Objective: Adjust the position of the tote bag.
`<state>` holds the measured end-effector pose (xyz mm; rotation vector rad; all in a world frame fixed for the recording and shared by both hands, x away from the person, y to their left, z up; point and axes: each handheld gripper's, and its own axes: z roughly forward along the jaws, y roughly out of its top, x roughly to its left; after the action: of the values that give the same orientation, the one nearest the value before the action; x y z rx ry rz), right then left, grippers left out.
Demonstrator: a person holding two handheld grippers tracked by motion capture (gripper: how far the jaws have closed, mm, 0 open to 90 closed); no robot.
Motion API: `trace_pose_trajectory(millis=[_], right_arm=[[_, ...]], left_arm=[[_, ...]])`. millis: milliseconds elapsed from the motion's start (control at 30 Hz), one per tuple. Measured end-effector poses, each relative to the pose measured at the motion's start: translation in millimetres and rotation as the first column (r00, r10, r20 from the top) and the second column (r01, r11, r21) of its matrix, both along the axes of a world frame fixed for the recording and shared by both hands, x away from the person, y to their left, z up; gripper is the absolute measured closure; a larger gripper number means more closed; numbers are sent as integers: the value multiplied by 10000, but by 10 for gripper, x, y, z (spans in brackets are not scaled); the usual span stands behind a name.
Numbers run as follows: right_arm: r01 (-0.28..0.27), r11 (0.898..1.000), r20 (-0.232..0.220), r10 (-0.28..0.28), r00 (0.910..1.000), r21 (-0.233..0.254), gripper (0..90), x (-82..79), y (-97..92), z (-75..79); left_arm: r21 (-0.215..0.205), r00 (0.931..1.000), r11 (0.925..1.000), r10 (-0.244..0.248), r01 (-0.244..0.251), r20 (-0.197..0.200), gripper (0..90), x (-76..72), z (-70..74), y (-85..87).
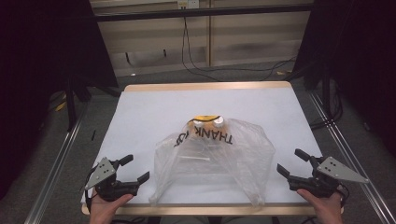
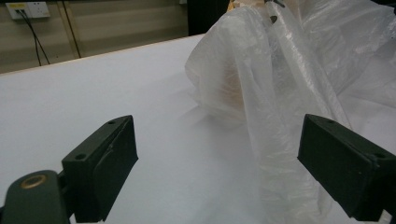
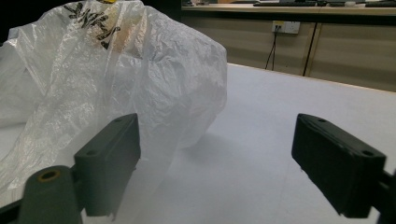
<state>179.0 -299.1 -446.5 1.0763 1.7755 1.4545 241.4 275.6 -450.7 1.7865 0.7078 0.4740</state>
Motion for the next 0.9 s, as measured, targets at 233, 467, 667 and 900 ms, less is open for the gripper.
trace_pose_trajectory(millis=[233, 467, 667, 900], right_arm=[[-153, 9999, -192, 155, 9997, 78, 213, 6, -17, 4], [-519, 9984, -445, 528, 9976, 222, 289, -14, -28, 19], [-1111, 9936, -892, 1124, 9897, 184, 370, -62, 14, 49], [-1750, 9846, -1109, 1735, 9786, -41, 461, -111, 119, 78]], left_arm=[[-234, 9992, 9997, 30, -40, -404, 109, 28, 6, 15], [23, 9986, 9997, -248, 249, -464, 181, 6, 18, -20], [-63, 9978, 9992, -395, 392, -541, 258, -50, 42, -27], [176, 9935, 9944, -1035, 1045, -477, 385, -130, 66, -87]])
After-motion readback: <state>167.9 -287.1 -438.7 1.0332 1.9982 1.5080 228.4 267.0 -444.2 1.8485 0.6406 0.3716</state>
